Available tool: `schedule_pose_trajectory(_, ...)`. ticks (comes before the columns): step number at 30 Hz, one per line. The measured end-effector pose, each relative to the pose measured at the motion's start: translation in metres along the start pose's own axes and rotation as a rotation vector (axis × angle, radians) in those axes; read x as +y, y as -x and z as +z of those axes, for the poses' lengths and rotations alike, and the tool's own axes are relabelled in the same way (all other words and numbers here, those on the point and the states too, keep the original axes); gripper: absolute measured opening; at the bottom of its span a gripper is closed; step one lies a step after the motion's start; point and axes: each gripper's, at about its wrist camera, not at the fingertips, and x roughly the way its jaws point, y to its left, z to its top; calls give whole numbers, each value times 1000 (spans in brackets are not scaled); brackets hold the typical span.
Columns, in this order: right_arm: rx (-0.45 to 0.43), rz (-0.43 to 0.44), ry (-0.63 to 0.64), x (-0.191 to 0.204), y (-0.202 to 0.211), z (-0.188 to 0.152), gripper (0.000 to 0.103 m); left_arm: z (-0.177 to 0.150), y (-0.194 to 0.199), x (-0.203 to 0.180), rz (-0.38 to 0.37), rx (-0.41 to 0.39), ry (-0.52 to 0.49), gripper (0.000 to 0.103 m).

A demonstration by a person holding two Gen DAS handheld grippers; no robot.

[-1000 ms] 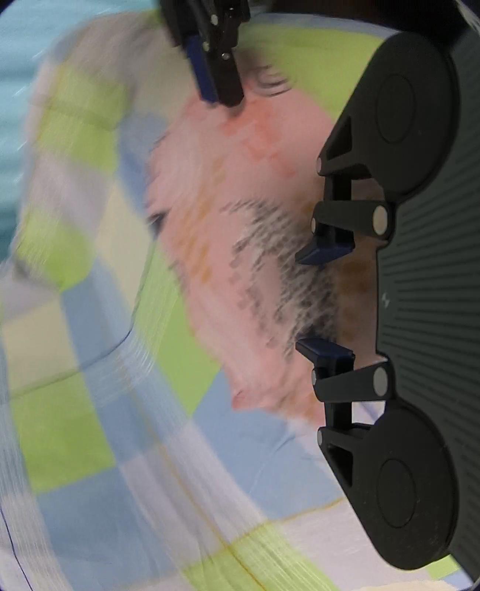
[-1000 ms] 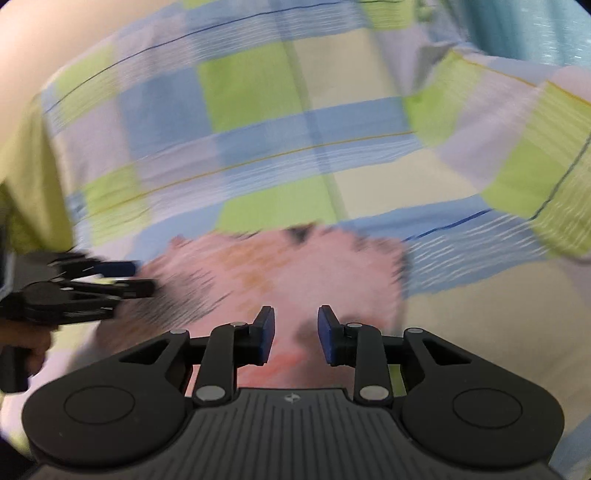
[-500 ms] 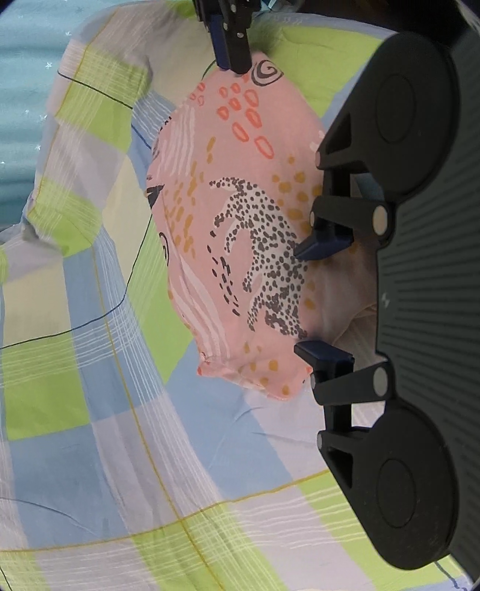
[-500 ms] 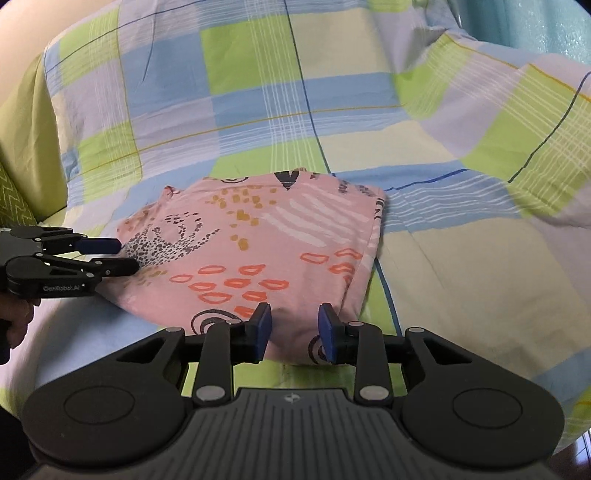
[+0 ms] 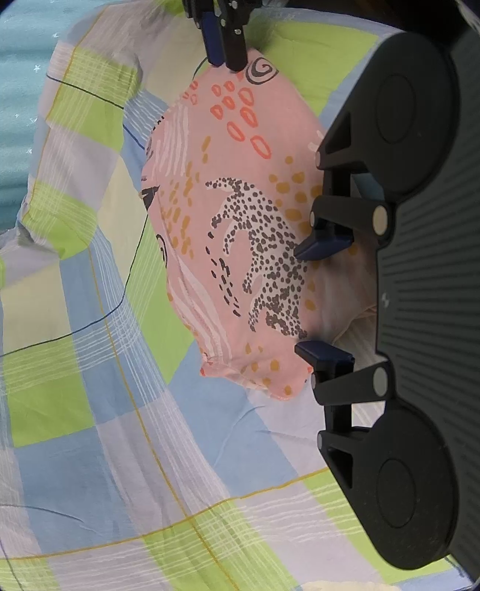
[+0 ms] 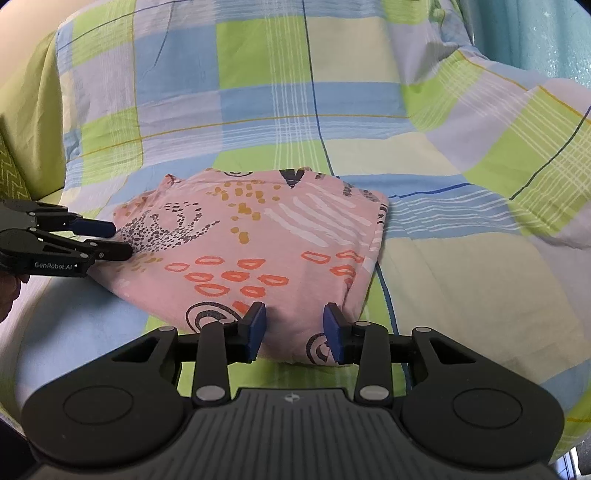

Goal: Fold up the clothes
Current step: 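Grasp the folded pants ends with the left and right grippers, then lift the pants with both grippers and carry them over the blue fleece seat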

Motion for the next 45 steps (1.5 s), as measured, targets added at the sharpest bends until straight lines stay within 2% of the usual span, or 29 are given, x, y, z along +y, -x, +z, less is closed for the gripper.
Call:
schedule_pose_trajectory(2,-15,-21,14,1,3,0,40,-1,8,-6,14,-9,-65,45)
schedule_pose_trajectory(3,-28,-45,33,4,6,0,45,-3,16,-11,26,-24,-128,44)
schedule_pose_trajectory(4,-47,-75,73,8,10,-1,45,-5,24,-17,38,-39,-191,45)
schedule_pose_trajectory(7,-116,-106,252,32,27,-8,47,-24,52,-36,-4,-88,-451,47)
schedule_pose_trajectory(11,-98,-144,567,74,27,-34,53,-47,54,-56,13,-64,-687,48)
schedule_pose_trajectory(13,-68,-165,714,93,17,-45,53,-46,49,-64,30,-84,-725,48)
schedule_pose_trajectory(16,-55,-154,810,111,6,-45,53,-38,38,-76,35,-109,-761,48)
schedule_pose_trajectory(18,-49,-113,845,125,-4,-41,54,-33,28,-83,39,-129,-800,49)
schedule_pose_trajectory(21,-56,-113,954,138,-24,-41,55,-29,19,-76,55,-146,-840,52)
schedule_pose_trajectory(23,-64,-121,994,132,-30,-37,55,-30,17,-65,82,-140,-848,51)
schedule_pose_trajectory(26,-41,-258,1041,111,-39,-35,55,-35,13,-51,123,-140,-855,51)
schedule_pose_trajectory(28,-28,-304,1036,98,-42,-34,55,-38,10,-57,132,-152,-892,44)
schedule_pose_trajectory(29,-30,-310,1052,98,-43,-35,55,-40,9,-62,135,-152,-921,34)
schedule_pose_trajectory(32,-37,-343,1166,111,-49,-44,47,-44,2,-74,147,-153,-988,19)
schedule_pose_trajectory(34,-18,-354,1206,116,-57,-46,37,-45,0,-74,145,-148,-1001,9)
schedule_pose_trajectory(35,-7,-348,1201,115,-60,-45,17,-45,-1,-73,145,-145,-1008,5)
schedule_pose_trajectory(36,4,-340,1194,113,-63,-43,11,-46,-2,-73,144,-142,-1015,5)
schedule_pose_trajectory(41,-65,-389,1148,111,-38,-30,7,-17,35,-74,171,-258,-1035,5)
schedule_pose_trajectory(45,-107,-476,1068,108,14,-9,6,15,77,-91,168,-386,-1084,5)
